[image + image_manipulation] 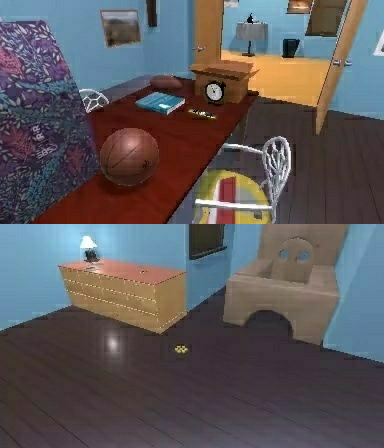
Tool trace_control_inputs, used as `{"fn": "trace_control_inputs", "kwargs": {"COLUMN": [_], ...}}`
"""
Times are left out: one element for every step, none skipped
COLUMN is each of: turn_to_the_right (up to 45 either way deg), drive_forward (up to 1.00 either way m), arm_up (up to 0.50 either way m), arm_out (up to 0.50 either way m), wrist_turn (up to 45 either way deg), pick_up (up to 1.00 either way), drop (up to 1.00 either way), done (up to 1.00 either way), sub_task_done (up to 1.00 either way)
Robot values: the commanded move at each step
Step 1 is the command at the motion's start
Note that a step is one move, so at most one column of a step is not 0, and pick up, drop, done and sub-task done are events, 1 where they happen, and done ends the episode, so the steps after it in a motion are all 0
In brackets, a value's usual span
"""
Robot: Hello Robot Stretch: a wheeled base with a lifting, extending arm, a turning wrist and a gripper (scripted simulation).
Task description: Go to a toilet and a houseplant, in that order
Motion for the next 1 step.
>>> {"fn": "trace_control_inputs", "kwargs": {"turn_to_the_right": [-45.0], "drive_forward": [0.0], "arm_up": [0.0], "arm_out": [0.0], "wrist_turn": [0.0], "pick_up": [0.0], "drop": [0.0], "done": [0.0], "sub_task_done": [0.0]}}
